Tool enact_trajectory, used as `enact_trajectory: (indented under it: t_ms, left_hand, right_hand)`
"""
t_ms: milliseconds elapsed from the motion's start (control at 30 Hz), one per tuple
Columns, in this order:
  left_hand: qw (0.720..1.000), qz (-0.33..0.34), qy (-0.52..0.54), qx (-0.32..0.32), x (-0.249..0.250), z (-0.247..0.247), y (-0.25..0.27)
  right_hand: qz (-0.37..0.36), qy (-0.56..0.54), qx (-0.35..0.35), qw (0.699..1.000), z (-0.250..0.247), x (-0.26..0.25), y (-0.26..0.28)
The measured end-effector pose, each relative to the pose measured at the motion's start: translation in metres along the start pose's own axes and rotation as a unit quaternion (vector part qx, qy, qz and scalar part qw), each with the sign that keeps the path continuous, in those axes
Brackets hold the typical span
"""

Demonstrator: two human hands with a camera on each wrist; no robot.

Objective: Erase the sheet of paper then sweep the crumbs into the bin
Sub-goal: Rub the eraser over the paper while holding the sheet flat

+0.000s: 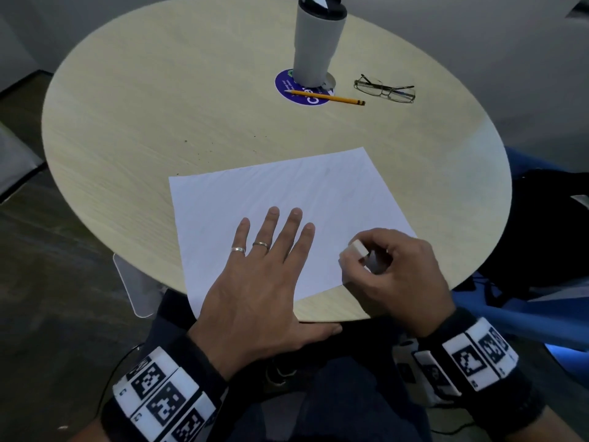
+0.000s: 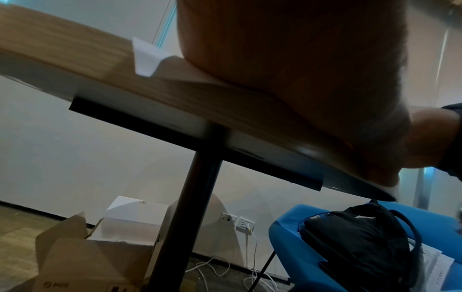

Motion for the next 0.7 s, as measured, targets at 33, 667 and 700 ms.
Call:
enact_trajectory:
  t_ms: [33,667,700]
  left_hand:
    - [1.0,0.001,0.0,0.001,0.0,0.0,0.0]
    - [1.0,-0.002,-0.004,-0.005,0.001,0.001,0.001]
    - [1.0,-0.002,-0.005,-0.003,0.001,0.001,0.002]
  right_hand:
    - [0.002,-0.001,-0.005,1.0,0.0,0.003,0.0]
    - [0.015,-0.06,0.025,0.998,-0.016,0.011,0.001]
    - [0.013,-0.06,0.018,0.998,-0.014,0.01,0.002]
Point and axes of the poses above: each hand's wrist, its own y-axis away from the middle knuckle, its own z-axis out of the palm, x = y × z, the point moved 3 cm from there along -y, towards the middle knuckle, and after that the axes turned 6 degrees about x, right-handed, at the moved point
